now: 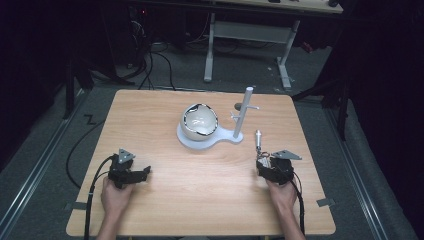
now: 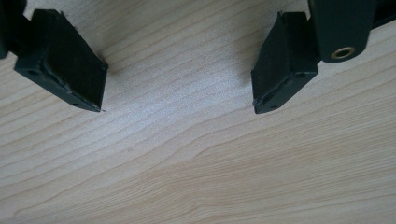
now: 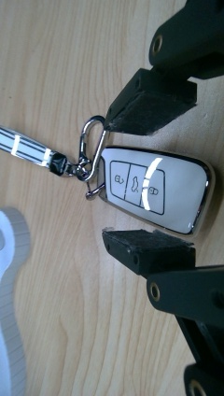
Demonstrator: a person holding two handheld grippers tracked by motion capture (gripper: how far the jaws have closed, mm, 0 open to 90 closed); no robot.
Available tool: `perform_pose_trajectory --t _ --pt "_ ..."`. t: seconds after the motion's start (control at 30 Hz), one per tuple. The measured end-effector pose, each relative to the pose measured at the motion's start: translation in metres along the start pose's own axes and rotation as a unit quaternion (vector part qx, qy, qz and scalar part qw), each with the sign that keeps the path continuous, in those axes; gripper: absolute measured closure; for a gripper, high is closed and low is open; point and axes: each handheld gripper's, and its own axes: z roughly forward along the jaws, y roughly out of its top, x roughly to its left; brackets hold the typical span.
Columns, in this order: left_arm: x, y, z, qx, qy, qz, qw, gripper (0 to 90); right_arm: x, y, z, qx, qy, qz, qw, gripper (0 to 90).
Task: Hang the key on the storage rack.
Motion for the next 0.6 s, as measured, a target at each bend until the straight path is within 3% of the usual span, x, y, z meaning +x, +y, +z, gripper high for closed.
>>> perform_pose_trajectory --t 0.17,0.27,0.6 --pt "0.0 0.0 0.0 0.0 0.0 0.0 1.0 18.6 0.0 -0.002 0.009 0.013 -0.006 0.004 0.9999 40.3" --pt "0.0 0.0 0.0 0.0 0.0 0.0 1.0 18.6 0.001 -0.002 0.013 0.018 -0.018 -0.008 0.9996 41.6" --pt "0.0 0.0 0.0 0.0 0.0 0.0 1.0 18.6 -0.006 -0.003 0.012 0.017 -0.011 -0.01 0.9997 49.7"
